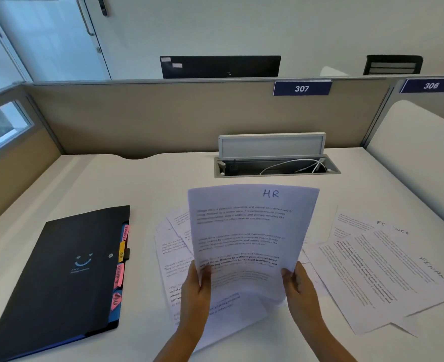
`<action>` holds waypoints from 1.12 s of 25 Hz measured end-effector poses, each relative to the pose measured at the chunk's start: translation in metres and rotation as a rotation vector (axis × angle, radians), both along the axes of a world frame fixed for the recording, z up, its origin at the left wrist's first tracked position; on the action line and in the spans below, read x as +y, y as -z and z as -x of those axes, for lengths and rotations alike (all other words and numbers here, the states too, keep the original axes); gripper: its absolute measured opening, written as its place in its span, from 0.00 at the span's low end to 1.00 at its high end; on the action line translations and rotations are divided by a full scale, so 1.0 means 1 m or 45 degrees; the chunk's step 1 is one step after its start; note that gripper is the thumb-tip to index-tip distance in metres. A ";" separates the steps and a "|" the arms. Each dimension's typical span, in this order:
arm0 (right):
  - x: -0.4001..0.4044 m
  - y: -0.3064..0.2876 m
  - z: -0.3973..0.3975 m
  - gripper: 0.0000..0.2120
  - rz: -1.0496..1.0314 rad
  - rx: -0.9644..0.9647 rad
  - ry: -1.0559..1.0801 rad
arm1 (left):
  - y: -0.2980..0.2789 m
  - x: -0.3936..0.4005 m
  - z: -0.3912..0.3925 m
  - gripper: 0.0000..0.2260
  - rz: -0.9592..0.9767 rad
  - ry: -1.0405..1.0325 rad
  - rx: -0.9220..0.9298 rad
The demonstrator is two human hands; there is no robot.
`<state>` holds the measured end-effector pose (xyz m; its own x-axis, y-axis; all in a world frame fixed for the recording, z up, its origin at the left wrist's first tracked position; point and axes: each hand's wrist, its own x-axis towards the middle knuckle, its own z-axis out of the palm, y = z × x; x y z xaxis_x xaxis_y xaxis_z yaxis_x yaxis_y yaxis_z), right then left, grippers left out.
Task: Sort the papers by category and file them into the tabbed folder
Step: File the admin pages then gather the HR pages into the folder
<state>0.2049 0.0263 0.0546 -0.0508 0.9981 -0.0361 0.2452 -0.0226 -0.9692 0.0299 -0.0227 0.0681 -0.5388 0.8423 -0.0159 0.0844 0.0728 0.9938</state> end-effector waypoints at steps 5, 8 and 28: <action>0.015 -0.008 -0.013 0.05 0.019 -0.067 0.086 | -0.003 0.017 -0.013 0.06 0.025 0.067 -0.018; 0.033 -0.011 -0.033 0.04 0.087 -0.165 0.185 | 0.008 0.028 -0.008 0.06 0.092 0.032 -0.023; 0.065 0.046 -0.121 0.22 0.655 0.217 0.385 | 0.045 0.066 0.049 0.17 0.529 -0.358 -0.939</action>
